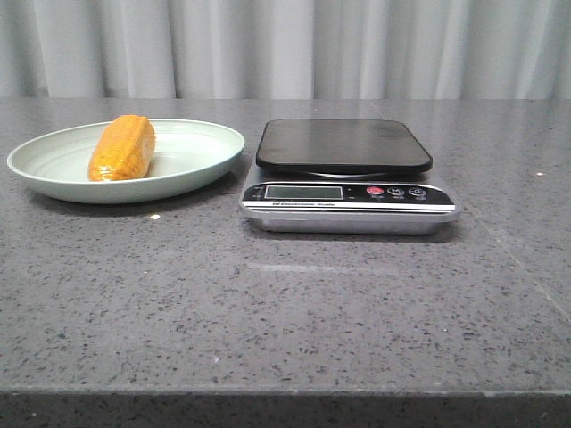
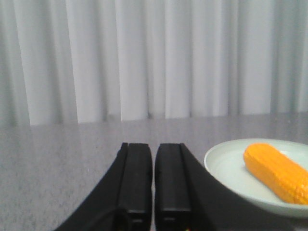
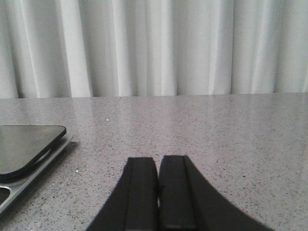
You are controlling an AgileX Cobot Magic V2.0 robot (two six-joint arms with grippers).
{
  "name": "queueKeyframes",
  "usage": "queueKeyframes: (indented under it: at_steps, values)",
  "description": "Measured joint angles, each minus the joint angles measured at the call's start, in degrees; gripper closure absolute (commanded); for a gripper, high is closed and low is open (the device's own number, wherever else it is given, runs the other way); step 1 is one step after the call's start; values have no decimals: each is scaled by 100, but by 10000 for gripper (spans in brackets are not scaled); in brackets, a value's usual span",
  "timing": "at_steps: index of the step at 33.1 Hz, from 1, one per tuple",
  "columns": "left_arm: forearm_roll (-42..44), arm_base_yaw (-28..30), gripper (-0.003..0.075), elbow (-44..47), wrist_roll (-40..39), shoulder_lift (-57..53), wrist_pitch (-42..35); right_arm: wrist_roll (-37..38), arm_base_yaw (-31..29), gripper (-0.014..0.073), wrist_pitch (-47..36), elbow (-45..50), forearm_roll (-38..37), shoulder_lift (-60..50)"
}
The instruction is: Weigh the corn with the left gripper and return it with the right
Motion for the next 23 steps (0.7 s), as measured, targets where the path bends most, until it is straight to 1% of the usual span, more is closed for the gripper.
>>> queueKeyframes:
  at_steps: [2,4,6,8,12,16,17,20,23]
  values:
    - [-27,0,574,0,0,0,-392,0,0,433,0,0,0,0]
    - [-54,0,574,-66,0,0,-554,0,0,433,0,0,0,0]
    - [-63,0,574,-254,0,0,-487,0,0,433,0,0,0,0]
    - [-66,0,574,-640,0,0,-270,0,0,433,0,0,0,0]
    - [-76,0,574,-1706,0,267,666,0,0,433,0,0,0,0]
    - [-152,0,574,-2666,0,882,1949,0,0,433,0,0,0,0]
    - [-182,-21,574,-2861,0,1013,2410,0,0,433,0,0,0,0]
    - [-237,-172,574,-3323,0,1361,3393,0,0,433,0,0,0,0]
    - [-258,-355,574,-3442,0,1585,3779,0,0,433,0,0,0,0]
